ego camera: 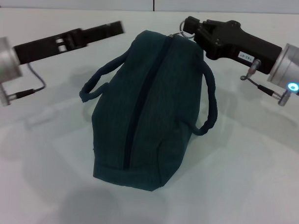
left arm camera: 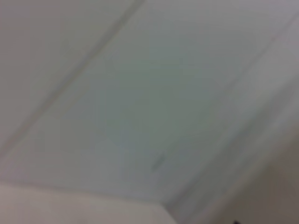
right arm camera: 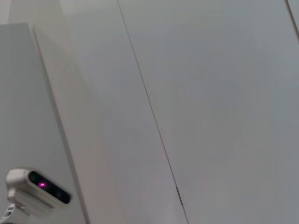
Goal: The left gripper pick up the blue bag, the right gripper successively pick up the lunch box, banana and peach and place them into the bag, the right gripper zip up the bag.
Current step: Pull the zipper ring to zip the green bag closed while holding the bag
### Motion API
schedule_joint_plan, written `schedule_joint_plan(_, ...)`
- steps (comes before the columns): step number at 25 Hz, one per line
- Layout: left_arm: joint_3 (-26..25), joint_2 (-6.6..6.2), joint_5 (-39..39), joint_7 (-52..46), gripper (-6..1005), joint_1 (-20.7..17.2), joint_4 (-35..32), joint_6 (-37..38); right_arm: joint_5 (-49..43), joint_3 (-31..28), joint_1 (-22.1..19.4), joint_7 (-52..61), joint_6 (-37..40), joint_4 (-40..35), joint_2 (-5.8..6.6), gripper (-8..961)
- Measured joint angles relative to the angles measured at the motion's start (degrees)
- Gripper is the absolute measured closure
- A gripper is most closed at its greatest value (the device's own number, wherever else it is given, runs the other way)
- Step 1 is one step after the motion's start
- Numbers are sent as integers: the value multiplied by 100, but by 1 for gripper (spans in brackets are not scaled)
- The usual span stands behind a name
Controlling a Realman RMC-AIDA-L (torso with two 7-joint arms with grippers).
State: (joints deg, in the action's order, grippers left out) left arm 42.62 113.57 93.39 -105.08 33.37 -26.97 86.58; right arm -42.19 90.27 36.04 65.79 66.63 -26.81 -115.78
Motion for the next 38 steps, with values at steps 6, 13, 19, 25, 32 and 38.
schedule_joint_plan(6, 19, 26, 369, -640, 225, 325, -25, 4, 5, 0, -67, -68, 66, -4, 2, 947)
schedule_joint_plan(13, 27, 61, 646, -759, 226, 455, -28, -24, 10, 0, -71, -103, 140, 0, -6, 947)
schedule_joint_plan(19, 28, 129, 937, -778, 270, 560, -28, -155, 10, 0, -71, -103, 161, -19, -6, 947)
schedule_joint_plan(25, 26, 154, 955, -781, 315, 570, -27, -370, 10, -26, -82, -103, 235, -7, 0, 947)
schedule_joint_plan(32, 27, 252, 950, -662, 469, 557, -31, -429, 10, -80, -146, -102, 245, 0, -4, 947)
schedule_joint_plan(38, 24, 288, 939, -648, 651, 564, -35, -434, 8, -120, -159, -104, 266, 0, -6, 948)
